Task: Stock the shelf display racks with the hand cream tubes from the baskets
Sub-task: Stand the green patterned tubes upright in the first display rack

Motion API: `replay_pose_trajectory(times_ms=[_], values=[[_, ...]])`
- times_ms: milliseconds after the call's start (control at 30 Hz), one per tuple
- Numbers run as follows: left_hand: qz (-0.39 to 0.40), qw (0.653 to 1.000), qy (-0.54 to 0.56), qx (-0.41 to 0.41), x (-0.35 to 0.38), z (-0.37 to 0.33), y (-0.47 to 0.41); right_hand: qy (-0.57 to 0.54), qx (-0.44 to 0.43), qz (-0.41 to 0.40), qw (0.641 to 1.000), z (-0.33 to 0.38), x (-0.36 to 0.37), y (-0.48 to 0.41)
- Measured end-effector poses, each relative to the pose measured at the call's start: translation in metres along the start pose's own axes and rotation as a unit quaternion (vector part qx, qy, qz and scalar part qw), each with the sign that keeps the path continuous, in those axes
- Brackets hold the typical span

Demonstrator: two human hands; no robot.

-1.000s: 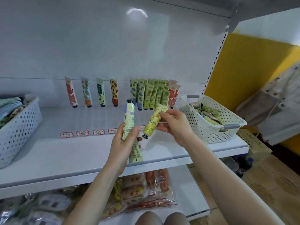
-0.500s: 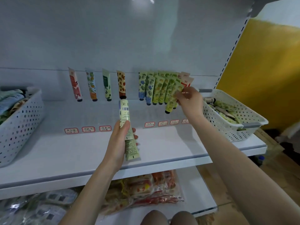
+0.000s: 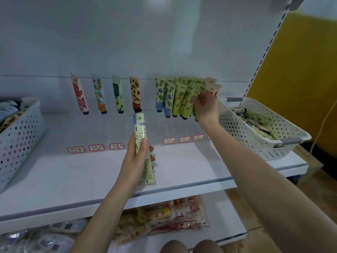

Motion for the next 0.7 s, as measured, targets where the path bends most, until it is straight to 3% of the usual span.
replay_pose_trajectory(times_ms=[400,700], values=[[-0.001,1.000,-0.009,-0.009,-0.0010,0.0073,-0.0046,0.114,0.000,0.038,0.993,-0.0025,0.0089,-0.0100],[0.007,1.000,-0.012,-0.003,0.0031,0.0069,-0.0043,0.133,-0.015,0.039,0.990,0.0007,0.0101,-0.0072]])
Point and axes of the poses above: each hand's wrist, its own y-axis away from the middle knuckle, its own x-axis out of the palm, z = x × y, the point moved 1 cm from there along -y, towards the middle knuckle, and after that the axes turned 3 degrees about y, right-handed, at the moved point
